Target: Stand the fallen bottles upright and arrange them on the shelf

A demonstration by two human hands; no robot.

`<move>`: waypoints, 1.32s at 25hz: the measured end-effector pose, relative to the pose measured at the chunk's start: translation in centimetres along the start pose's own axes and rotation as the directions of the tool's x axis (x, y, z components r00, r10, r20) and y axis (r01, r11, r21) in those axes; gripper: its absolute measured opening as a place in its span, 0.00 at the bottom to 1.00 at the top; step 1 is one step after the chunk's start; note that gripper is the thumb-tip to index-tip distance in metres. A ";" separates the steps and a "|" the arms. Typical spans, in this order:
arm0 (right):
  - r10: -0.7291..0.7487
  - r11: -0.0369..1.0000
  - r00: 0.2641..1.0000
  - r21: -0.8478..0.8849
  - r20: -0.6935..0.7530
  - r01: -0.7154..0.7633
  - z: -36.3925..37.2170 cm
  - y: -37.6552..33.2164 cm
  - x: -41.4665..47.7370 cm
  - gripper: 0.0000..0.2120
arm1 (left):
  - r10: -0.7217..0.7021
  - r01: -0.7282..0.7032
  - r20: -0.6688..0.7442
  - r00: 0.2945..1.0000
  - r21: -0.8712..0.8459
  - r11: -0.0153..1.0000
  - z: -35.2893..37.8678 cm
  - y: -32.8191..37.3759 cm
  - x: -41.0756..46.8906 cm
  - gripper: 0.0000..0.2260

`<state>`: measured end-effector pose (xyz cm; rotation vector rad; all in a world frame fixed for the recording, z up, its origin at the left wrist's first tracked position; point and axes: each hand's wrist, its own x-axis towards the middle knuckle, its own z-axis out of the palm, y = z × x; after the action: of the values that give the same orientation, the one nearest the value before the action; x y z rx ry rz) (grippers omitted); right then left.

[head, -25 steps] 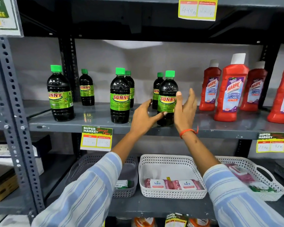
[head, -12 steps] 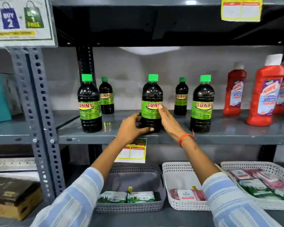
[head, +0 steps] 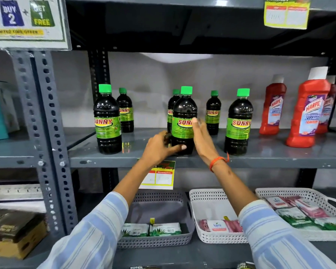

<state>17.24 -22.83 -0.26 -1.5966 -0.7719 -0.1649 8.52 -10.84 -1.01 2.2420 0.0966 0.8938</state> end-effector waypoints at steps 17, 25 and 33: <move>0.034 0.991 0.931 0.109 0.363 -0.079 19.6 -6.2 -1.2 0.25 | -0.101 0.222 -0.469 0.877 0.210 0.952 -12.6 -9.5 -4.9 0.30; 0.008 0.985 0.925 0.154 0.379 -0.072 21.1 -6.6 -1.8 0.24 | -0.076 0.202 -0.476 0.876 0.220 0.954 -14.5 -9.8 -5.6 0.18; 0.081 0.994 0.914 0.037 0.397 -0.104 18.6 -7.8 -2.2 0.27 | -0.217 0.424 -0.490 0.844 0.363 0.830 -13.7 -6.3 -6.6 0.25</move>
<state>5.19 -6.60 1.41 -1.6286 -0.9979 0.2568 -3.88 -0.14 -1.86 2.2894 0.9721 1.2521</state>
